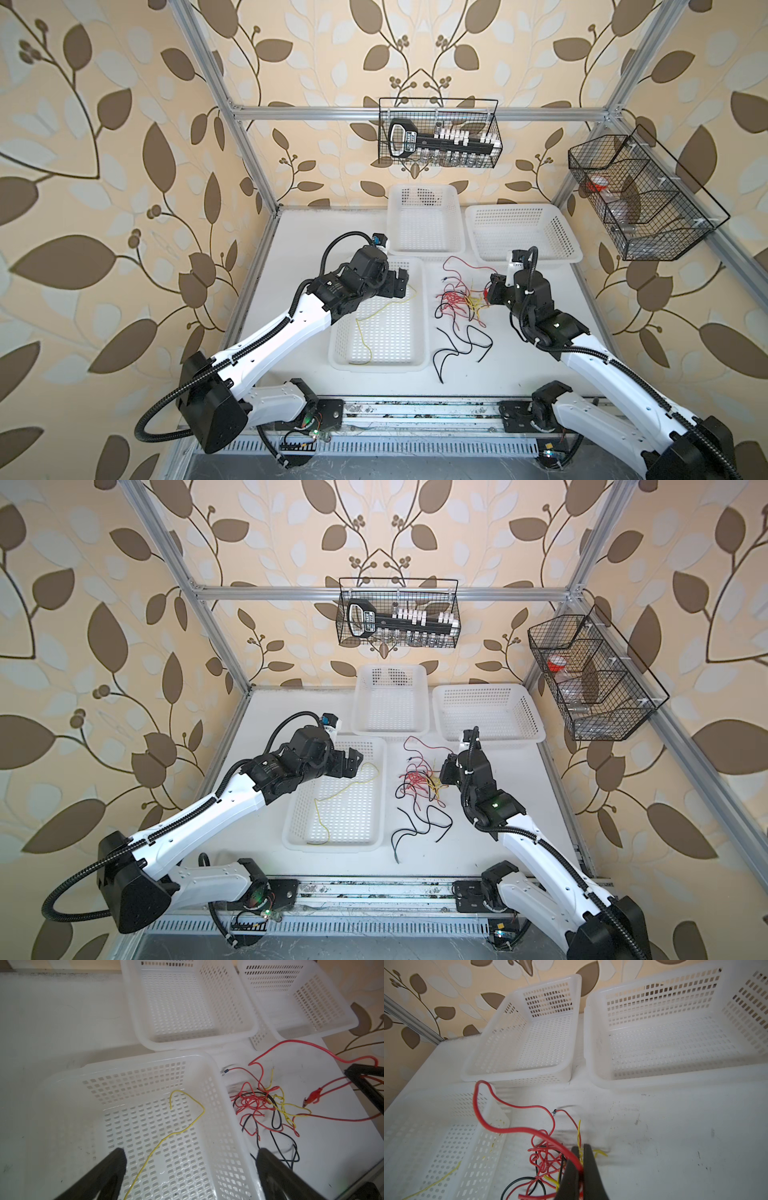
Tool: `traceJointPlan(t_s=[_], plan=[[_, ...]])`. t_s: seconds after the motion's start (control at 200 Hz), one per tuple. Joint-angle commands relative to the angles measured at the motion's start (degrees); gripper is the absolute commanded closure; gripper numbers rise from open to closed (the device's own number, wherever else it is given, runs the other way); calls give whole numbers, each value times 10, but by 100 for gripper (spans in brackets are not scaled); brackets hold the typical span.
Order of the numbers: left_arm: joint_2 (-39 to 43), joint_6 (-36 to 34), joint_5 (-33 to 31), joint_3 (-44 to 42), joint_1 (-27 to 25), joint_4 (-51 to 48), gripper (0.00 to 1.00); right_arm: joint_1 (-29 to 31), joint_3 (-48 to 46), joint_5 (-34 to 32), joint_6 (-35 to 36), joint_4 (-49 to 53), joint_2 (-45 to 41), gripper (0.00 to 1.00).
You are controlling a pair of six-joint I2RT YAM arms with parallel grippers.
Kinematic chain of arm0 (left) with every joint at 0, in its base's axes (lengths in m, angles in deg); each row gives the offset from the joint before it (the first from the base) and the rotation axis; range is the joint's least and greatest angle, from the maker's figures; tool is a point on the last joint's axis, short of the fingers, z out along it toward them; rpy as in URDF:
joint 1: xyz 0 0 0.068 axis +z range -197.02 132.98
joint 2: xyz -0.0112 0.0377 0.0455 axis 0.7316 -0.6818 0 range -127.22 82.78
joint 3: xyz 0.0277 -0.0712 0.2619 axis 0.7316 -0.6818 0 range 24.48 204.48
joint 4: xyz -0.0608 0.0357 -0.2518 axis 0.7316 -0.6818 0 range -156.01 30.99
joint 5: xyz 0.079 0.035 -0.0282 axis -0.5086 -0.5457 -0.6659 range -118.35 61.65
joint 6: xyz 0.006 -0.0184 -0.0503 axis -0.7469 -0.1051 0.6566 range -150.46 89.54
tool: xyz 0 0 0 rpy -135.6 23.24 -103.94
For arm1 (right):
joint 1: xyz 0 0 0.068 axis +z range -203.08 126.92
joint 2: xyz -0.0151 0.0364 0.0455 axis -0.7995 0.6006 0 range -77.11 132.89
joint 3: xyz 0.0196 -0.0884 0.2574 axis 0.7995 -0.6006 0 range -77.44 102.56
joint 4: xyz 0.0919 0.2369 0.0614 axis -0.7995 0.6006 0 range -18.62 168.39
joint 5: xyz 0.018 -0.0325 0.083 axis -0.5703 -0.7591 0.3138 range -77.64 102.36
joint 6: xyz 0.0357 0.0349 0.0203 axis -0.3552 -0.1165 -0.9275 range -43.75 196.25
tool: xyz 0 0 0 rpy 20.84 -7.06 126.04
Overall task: Untangle the cables
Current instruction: 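Lower the yellow wire into the nearest basket and open the left gripper, then grasp the red wire with the left gripper while the right gripper releases it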
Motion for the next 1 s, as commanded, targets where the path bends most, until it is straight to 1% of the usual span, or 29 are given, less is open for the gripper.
traceJointPlan(t_s=[0.0,0.09,0.245,0.315,0.455,0.605,0.725,0.78,0.825,0.875,0.945,0.995], plan=[[-24,-33,36,33,-16,40,1,2,40,26,12,2,-14,100],[-43,-45,40,46,-27,61,1,2,58,46,22,-5,-15,100],[-84,-58,2,74,-28,95,1,3,69,78,29,-22,-20,100],[-106,-70,0,89,-28,104,1,3,68,90,30,-28,-23,100],[-159,-77,21,116,-28,128,1,3,66,105,30,-33,-30,100],[-188,-79,67,125,-28,171,1,2,66,109,32,-35,-40,100],[-213,-80,71,138,-28,179,4,1,67,113,31,-38,-48,100],[-223,-80,76,144,-28,179,9,1,68,114,31,-38,-50,100],[-230,-78,78,146,-28,184,15,1,68,115,29,-38,-51,100],[-237,-76,80,150,-28,192,26,0,68,117,28,-40,-52,100],[-248,-76,86,162,-28,198,38,0,67,116,27,-39,-52,100],[-255,-75,88,173,-28,199,49,0,64,110,25,-38,-53,100]])
